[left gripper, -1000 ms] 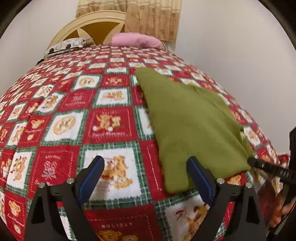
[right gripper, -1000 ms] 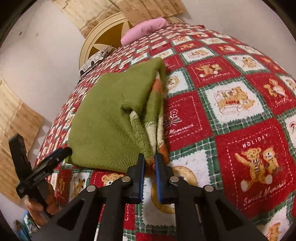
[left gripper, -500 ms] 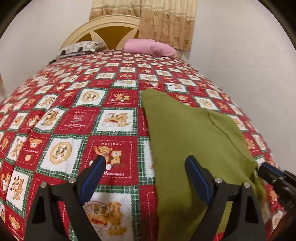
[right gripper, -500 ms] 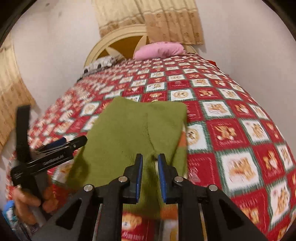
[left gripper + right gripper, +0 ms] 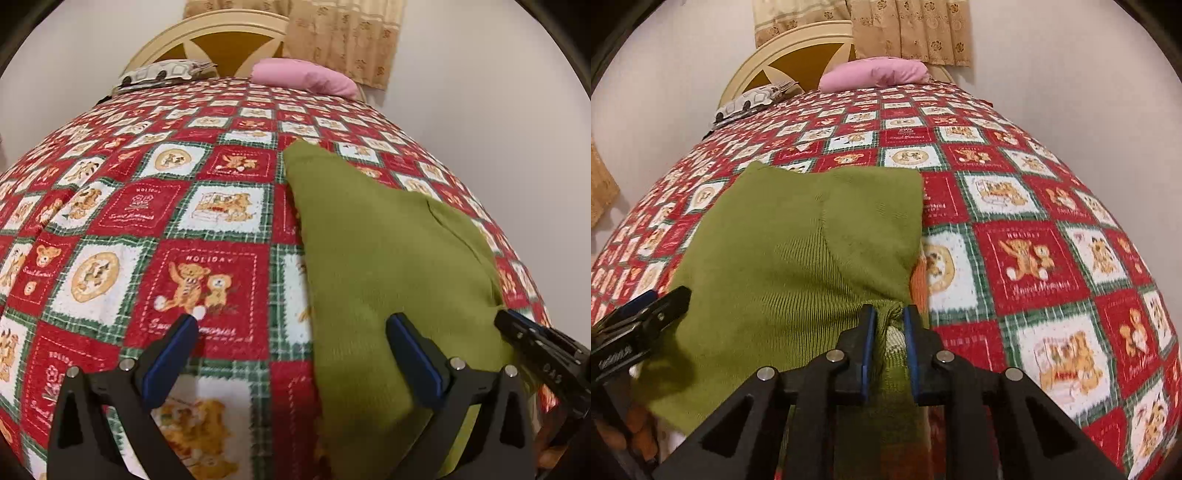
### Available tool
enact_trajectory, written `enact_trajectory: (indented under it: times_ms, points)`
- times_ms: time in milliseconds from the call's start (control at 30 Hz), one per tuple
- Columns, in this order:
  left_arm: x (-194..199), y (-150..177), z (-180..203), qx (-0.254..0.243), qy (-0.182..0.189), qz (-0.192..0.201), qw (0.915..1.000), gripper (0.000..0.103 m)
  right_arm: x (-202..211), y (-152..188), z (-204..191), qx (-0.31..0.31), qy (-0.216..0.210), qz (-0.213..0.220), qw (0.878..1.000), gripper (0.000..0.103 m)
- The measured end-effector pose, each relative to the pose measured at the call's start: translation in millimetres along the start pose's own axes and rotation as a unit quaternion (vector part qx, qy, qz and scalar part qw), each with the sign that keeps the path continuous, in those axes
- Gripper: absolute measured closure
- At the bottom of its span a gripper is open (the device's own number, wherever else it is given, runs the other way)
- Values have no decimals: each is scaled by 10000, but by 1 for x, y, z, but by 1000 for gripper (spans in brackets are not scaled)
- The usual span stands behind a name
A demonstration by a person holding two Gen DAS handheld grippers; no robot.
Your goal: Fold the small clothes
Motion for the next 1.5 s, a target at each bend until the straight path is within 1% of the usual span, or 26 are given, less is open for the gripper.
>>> enact_trajectory:
  times_ms: [67, 167, 233, 333, 400, 467, 533, 567, 633, 700, 767, 833, 900, 1067, 1233, 1300, 1367, 1400, 1433, 1500]
  points:
    - [5, 3, -2, -67, 96, -42, 9999, 0, 12, 9, 0, -59, -156, -89, 9998, 87]
    - [14, 0, -7, 25, 218, -59, 9997, 0, 25, 16, 1, -277, -413, -172, 9986, 86]
    - [19, -11, -10, 145, 308, 6, 9994, 0, 34, 10, 1, -380, -473, -2, 9982, 86]
    - [17, -33, -12, 180, 172, 223, 9994, 0, 46, -7, -1, -390, -388, 341, 9979, 86]
    - [9, -46, -7, 129, 82, 269, 9995, 4, 47, -21, -10, -211, -348, 519, 9978, 86]
    - [-2, -56, 2, 12, 28, 310, 9995, 6, 42, -32, -18, -26, -314, 595, 9977, 86]
    - [-18, -59, 11, -218, -103, 235, 9994, 8, 28, -44, -26, 127, -305, 550, 9979, 86]
    - [-27, -58, 15, -295, -164, 157, 9993, 10, 18, -47, -26, 134, -288, 457, 9984, 86]
    - [-42, -54, 18, -403, -222, -7, 9989, 12, -3, -51, -20, -64, -331, 263, 9991, 86]
    - [-51, -50, 22, -556, -265, -41, 9981, 17, -24, -46, -12, -133, -376, -32, 9992, 86]
    - [-51, -48, 25, -733, -319, 3, 9968, 17, -40, -35, -8, -39, -372, -258, 9990, 86]
    - [-50, -49, 29, -964, -442, 125, 9943, 17, -43, -34, -5, -111, -492, -202, 9985, 86]
    - [-52, -49, 29, -1025, -496, 160, 9934, 17, -46, -35, -3, -229, -535, -245, 9980, 86]
    - [-54, -49, 27, -872, -405, 63, 9953, 17, -50, -36, -1, -338, -575, -258, 9974, 86]
    - [-50, -51, 29, -1030, -380, 38, 9939, 16, -39, -36, -6, -281, -597, -66, 9978, 83]
    - [-46, -51, 28, -968, -263, -6, 9950, 16, -26, -38, 0, -540, -641, 89, 9964, 83]
    - [-39, -51, 25, -812, -72, -1, 9967, 16, -13, -41, 10, -807, -650, 269, 9943, 72]
    - [-35, -50, 22, -686, 36, 16, 9976, 15, -3, -41, 17, -988, -662, 403, 9921, 63]
    - [-31, -49, 18, -508, 172, 21, 9986, 15, 3, -40, 23, -1107, -679, 483, 9904, 57]
    - [-26, -45, 13, -105, 505, -7, 9987, 15, 11, -35, 32, -1370, -759, 538, 9862, 53]
Point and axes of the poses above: each gripper's, at about its wrist camera, not at the fingertips, and x roughly against the way its jaws point, z to its right, y to its underside, the point moved 10 cm from there along -x, roughly the way its jaws point, and after that the axes turned 10 degrees about z, right-handed, at the moved point
